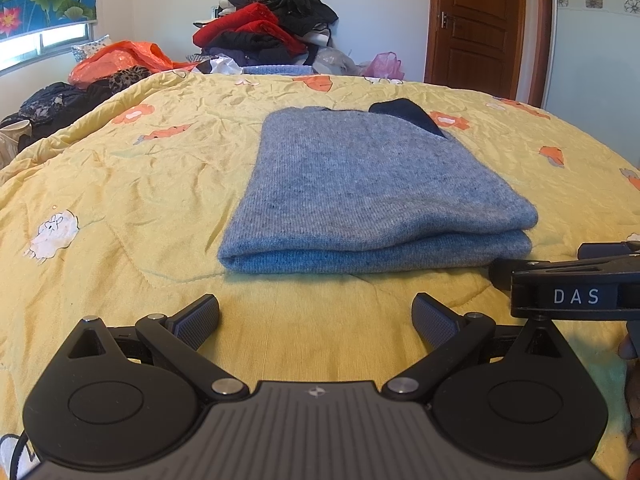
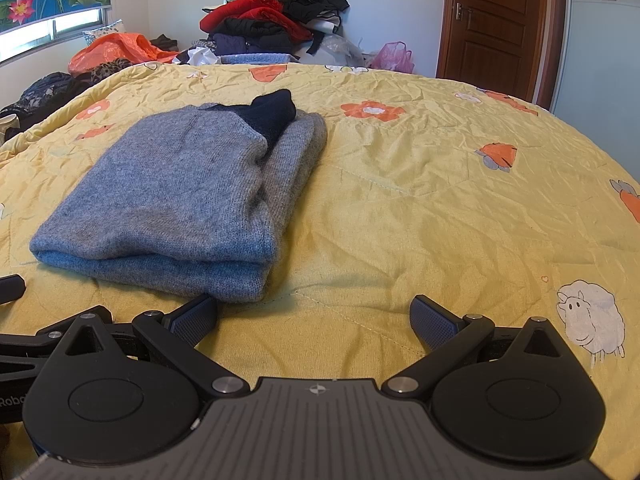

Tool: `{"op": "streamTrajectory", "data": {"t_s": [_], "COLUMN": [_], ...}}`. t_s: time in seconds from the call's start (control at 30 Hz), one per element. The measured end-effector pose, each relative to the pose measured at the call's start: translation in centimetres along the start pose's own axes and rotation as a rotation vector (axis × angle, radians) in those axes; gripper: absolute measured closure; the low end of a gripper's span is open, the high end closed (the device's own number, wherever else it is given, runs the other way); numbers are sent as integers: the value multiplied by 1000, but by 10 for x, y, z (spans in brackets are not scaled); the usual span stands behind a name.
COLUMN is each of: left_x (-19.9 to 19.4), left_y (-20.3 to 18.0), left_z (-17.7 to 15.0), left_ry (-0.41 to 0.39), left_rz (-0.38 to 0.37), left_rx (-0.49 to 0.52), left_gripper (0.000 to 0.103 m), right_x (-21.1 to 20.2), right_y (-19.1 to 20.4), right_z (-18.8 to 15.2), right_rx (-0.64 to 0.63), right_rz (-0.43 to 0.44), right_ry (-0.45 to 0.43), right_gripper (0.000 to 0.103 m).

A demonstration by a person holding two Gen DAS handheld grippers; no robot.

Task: Fold small clothes

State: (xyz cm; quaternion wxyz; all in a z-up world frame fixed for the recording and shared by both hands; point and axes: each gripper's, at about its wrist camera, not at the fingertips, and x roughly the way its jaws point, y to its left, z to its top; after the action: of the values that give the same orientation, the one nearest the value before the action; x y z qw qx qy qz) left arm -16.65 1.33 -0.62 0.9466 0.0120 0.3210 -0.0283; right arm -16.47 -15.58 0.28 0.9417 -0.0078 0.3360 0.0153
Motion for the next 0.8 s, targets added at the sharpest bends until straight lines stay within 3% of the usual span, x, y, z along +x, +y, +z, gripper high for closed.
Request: {"op": "streamTrajectory", "data": {"t_s": [0.3,0.7,0.8], "left_x": [-4,-21,-26], "left_y": [7,18,19], "left_z": [10,15,14], "left_ry": [67,58,29], "left_rz": [-26,-29,0], "left_rx": [-18,-59,-64], "left_gripper": [0,0,0], "right_x": [-7,-21,-22], "right_y": [1,4,4], "right_z": [0,7,7], "right_rx": [-4,-2,-6], "right_rz": [28,78,84], "right_ry": [11,13,15], "right_gripper": [0,0,0]}}
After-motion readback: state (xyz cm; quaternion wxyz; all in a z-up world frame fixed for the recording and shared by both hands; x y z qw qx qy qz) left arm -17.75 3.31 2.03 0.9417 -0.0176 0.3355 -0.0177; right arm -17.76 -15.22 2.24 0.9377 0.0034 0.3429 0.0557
